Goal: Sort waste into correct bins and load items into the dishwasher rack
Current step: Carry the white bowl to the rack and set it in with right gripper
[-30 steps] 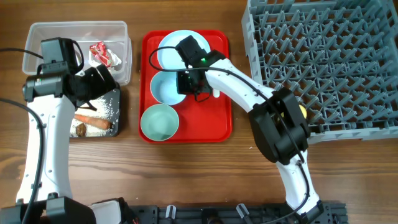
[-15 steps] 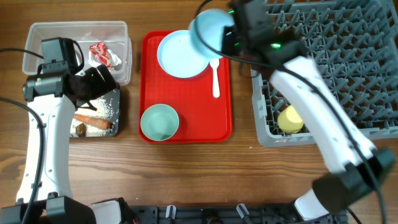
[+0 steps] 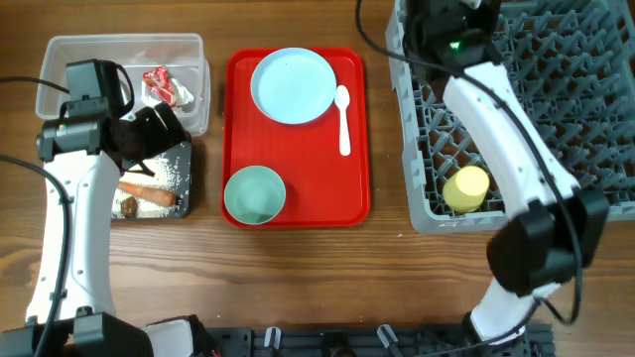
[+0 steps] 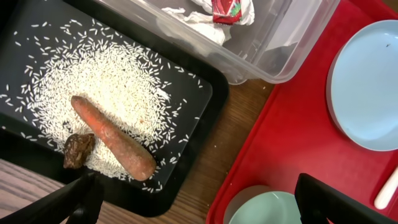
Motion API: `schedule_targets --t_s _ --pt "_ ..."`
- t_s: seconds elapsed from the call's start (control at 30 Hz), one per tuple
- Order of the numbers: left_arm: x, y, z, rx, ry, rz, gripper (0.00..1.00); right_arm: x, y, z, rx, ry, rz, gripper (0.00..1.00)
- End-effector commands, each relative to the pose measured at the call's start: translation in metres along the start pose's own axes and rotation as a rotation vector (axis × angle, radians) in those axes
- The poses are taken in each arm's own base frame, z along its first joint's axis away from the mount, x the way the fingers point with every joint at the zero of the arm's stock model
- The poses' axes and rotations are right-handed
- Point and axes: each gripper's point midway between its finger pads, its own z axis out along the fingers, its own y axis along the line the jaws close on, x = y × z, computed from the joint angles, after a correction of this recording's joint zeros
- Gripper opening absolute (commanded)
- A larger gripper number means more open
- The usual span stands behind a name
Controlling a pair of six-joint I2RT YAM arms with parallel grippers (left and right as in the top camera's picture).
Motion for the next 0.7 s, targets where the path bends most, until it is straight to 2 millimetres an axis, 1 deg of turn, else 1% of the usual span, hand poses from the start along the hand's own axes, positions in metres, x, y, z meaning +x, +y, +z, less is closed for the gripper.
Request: schedule_targets --t_s 0.0,0.07,0.13,0.3,0.43,0.67 --pt "-0.005 -0.003 -0.002 0.014 -0.009 -0.001 1.00 0.008 -0.001 0.030 0.143 -0.011 -0.264 0.04" --pt "-0.005 -0.003 -0.002 0.014 -0.009 -0.002 1.00 0.009 0.008 0.038 0.149 -0.025 -0.310 0.04" --pt "-0.005 -0.003 -0.002 0.014 -0.009 -0.001 1.00 0.014 0.021 0.047 0.154 -0.037 -0.385 0.04" --pt "-0.005 -0.003 -0.002 0.014 -0.009 -0.002 1.00 0.039 0.043 0.060 0.151 -0.007 -0.569 0.04" --pt "-0.005 -0.003 -0.002 0.014 -0.009 -0.001 1.00 0.054 0.052 0.063 0.142 0.013 -0.613 0.04" --pt "-0.005 -0.003 -0.002 0.014 -0.009 -0.001 1.00 0.064 0.060 0.063 0.131 0.025 -0.647 0.04"
